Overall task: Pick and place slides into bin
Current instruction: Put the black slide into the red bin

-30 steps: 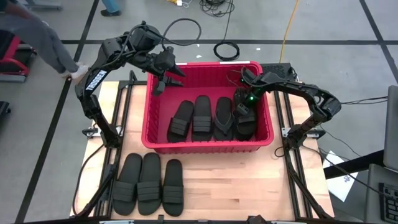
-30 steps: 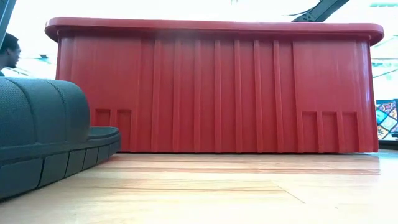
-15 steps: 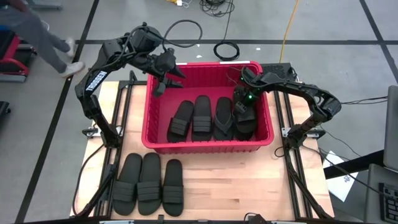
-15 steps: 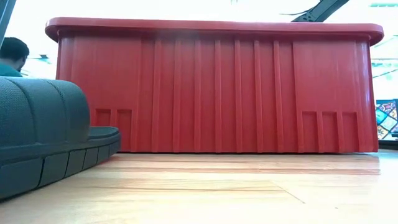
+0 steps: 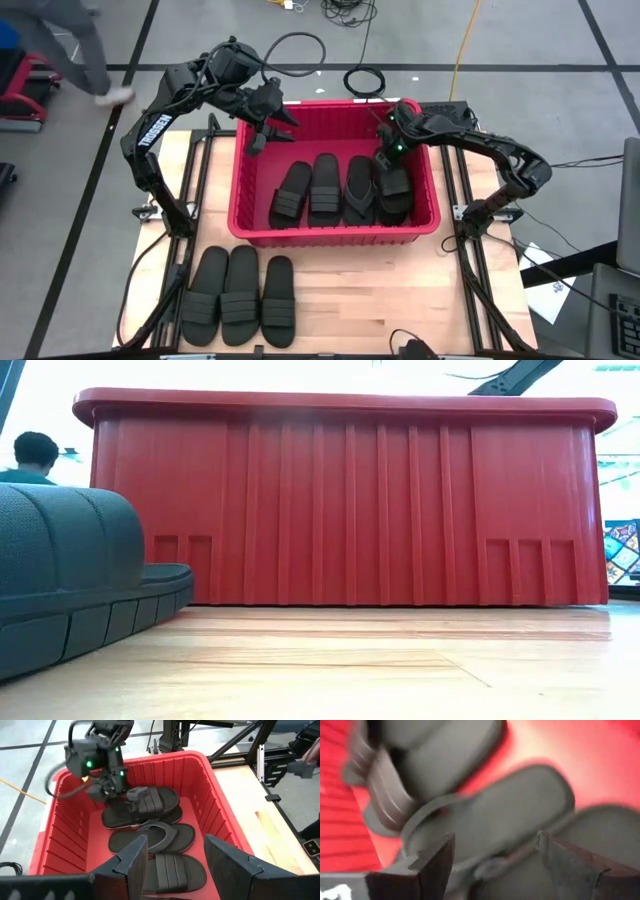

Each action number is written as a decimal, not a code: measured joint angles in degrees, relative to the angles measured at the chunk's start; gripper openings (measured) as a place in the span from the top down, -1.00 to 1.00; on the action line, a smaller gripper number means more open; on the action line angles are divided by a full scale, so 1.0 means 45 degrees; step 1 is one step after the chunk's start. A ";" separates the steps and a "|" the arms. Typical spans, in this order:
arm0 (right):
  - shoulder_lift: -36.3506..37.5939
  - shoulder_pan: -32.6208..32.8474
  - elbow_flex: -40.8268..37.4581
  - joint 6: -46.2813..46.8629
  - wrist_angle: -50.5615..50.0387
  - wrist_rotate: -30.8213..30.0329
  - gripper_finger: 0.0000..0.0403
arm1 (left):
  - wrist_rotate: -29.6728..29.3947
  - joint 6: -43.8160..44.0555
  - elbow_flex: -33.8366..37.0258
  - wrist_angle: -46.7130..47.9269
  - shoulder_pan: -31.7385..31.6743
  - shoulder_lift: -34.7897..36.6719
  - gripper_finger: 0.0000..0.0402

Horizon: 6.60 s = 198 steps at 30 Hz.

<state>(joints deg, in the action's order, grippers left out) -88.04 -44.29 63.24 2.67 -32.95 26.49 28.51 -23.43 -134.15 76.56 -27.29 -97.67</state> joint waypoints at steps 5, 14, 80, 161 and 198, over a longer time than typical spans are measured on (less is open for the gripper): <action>0.1132 -0.0096 0.0002 0.0454 0.1318 0.0097 -0.38 | -0.0170 -0.0294 0.0000 -0.0267 0.0013 0.0031 0.05; 0.5312 0.0036 0.1068 0.0406 0.4118 0.0717 -0.29 | -0.1071 -0.1408 -0.0010 -0.2387 0.0425 0.1664 0.05; 1.2385 0.1116 -0.1982 0.2687 0.3361 0.4839 0.99 | -0.4109 0.5148 0.0947 -0.0169 0.6533 0.3081 1.00; 1.4220 0.1116 -0.1977 0.6604 0.3929 0.6176 1.00 | -0.1555 1.1753 1.6869 -1.2770 1.2169 0.0990 -0.34; 1.4219 0.1116 -0.1977 0.6906 0.3925 0.6574 1.00 | 0.0216 1.0560 1.6874 -1.2468 1.1597 -0.0182 -0.34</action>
<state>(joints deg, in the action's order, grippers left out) -24.06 -39.27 54.35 33.75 -15.29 56.07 29.49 24.09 -58.22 20.46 24.90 -98.49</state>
